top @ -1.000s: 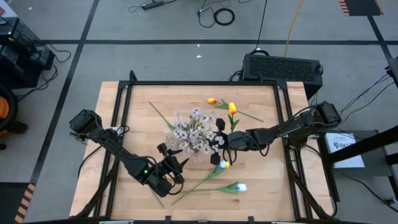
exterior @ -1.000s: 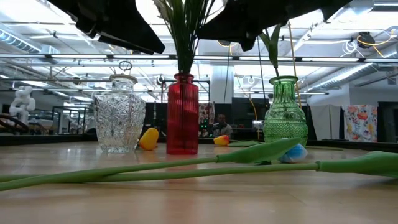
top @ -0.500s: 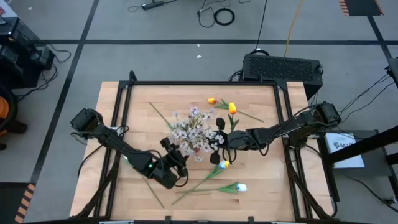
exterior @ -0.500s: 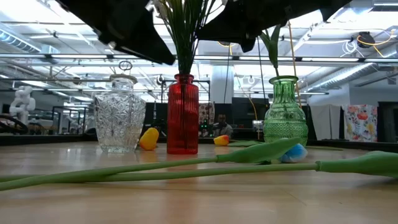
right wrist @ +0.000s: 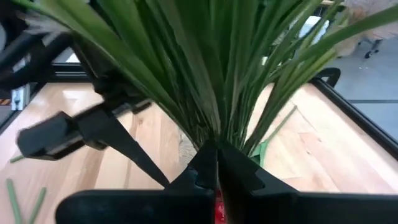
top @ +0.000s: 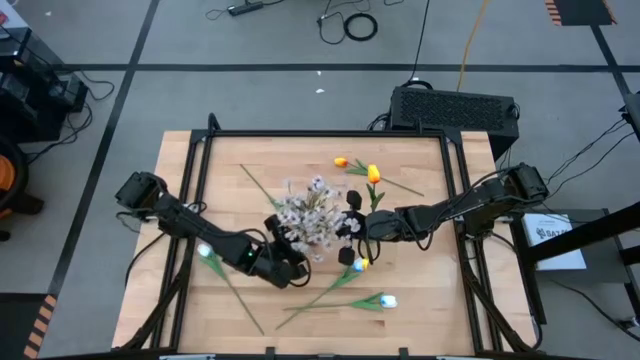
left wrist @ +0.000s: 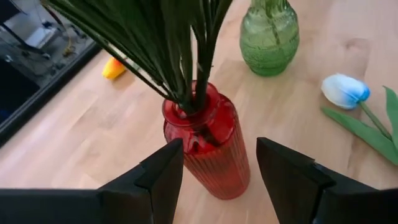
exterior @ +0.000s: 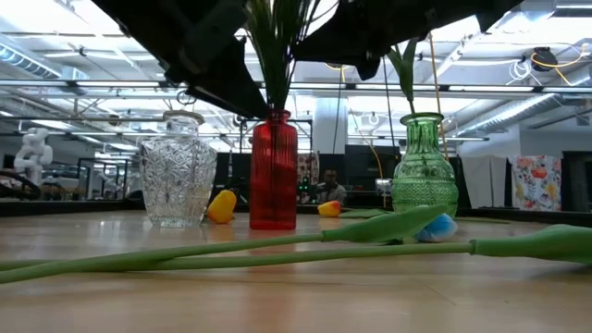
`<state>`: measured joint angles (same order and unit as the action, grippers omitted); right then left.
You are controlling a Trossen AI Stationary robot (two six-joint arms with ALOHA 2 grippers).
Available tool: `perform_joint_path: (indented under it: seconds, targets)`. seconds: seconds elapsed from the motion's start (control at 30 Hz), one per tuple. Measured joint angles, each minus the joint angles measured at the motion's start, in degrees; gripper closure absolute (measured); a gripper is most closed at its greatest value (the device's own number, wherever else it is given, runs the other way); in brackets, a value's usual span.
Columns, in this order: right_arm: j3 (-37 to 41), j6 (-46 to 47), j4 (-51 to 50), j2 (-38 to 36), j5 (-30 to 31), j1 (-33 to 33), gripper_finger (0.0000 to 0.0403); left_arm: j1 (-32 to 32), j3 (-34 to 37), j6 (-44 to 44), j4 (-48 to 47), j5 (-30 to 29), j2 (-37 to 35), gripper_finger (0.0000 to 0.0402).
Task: Sort flowers into vase by color
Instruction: Put the white flowers into the red vase
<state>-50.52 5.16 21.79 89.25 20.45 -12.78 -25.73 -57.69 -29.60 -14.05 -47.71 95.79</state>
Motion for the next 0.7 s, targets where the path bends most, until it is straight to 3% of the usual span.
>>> perform_joint_path:
  seconds: [0.5,0.7]
  targets:
    - [0.00,-0.19,-1.24,0.00,-1.07,0.00,0.0403,2.07,0.22,1.52,0.23,2.50,0.71,0.0194]
    - [-0.02,0.37,-1.58,0.00,-1.05,0.00,0.0403,2.87,4.23,1.86,7.35,2.24,1.01,0.0194]
